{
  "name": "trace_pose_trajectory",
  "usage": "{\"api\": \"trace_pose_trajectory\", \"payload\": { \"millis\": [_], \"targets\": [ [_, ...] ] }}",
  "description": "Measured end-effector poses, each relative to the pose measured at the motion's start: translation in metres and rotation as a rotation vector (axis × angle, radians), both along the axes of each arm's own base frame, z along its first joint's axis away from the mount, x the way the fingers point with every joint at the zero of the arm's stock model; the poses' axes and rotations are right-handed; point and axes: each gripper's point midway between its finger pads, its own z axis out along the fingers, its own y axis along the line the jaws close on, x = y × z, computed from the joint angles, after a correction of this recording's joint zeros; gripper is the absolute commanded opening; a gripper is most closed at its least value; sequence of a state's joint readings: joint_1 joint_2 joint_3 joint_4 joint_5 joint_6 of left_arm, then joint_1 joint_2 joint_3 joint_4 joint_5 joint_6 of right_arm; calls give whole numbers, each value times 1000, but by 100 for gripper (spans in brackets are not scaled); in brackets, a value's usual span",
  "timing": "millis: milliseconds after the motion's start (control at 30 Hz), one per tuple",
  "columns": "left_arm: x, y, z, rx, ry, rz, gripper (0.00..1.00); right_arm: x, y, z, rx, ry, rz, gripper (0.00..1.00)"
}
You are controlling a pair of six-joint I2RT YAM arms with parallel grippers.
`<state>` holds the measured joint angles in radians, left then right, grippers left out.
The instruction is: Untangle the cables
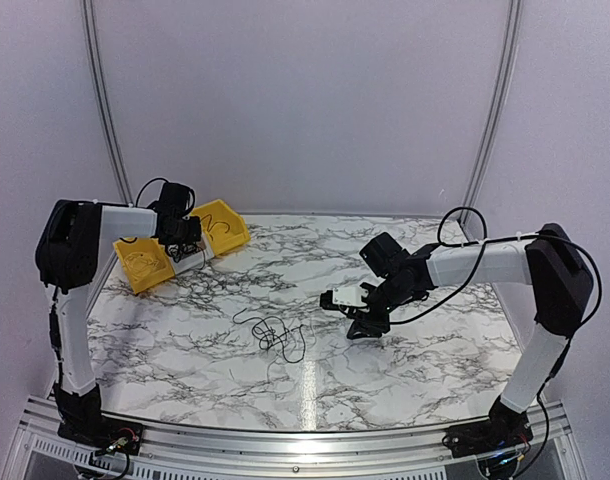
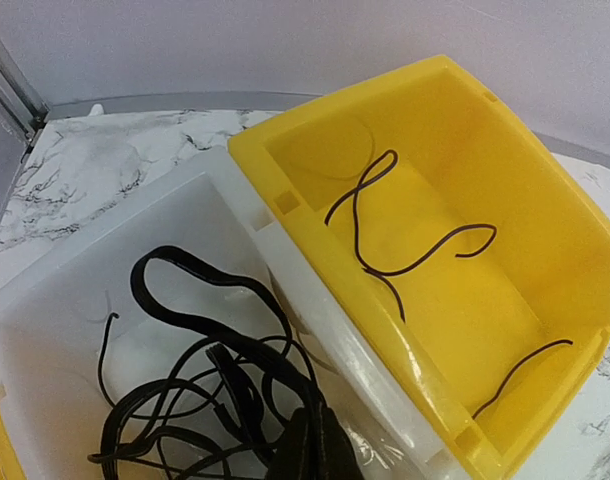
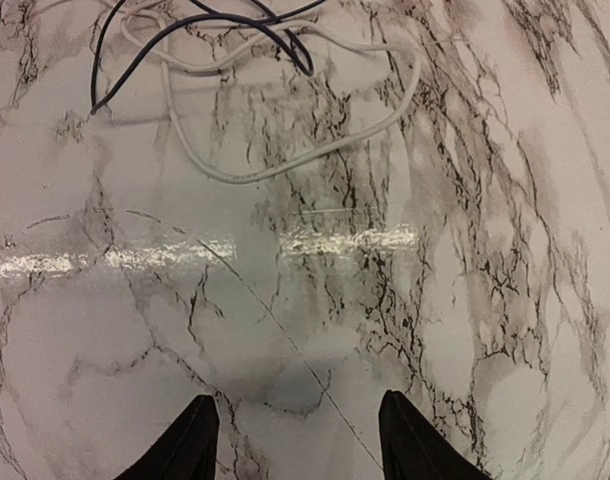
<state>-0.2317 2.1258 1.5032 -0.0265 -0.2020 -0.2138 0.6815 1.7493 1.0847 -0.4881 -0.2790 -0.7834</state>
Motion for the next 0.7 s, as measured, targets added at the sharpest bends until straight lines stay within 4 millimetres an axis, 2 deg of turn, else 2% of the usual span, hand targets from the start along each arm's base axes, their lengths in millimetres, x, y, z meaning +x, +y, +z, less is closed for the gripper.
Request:
{"api": "trace_pose_trajectory", "payload": {
  "millis": [67, 133, 200, 367, 433, 500, 567, 700],
  "targets": [
    [-2, 0, 8, -4, -6, 3, 15, 0, 0, 0, 0, -1, 0, 55],
    [-3, 1, 25, -10, -26, 6, 31, 0, 0, 0, -1, -1, 0, 55],
    [-5, 3, 47, -10, -60, 11, 43, 0, 0, 0, 0, -2, 0, 55],
    [-14, 9, 119, -25, -184, 35, 52, 0, 0, 0, 0, -2, 0, 55],
    [-20, 8, 139, -28, -219, 38, 52, 0, 0, 0, 0, -2, 0, 55],
    [-24, 6, 148, -27, -232, 38, 51, 0, 0, 0, 0, -2, 0, 55],
    [-30, -4, 148, -24, -220, 26, 49, 1, 0, 0, 0, -2, 0, 55],
    [-50, -38, 125, -9, -146, -27, 43, 0, 0, 0, 0, -2, 0, 55]
  ]
}}
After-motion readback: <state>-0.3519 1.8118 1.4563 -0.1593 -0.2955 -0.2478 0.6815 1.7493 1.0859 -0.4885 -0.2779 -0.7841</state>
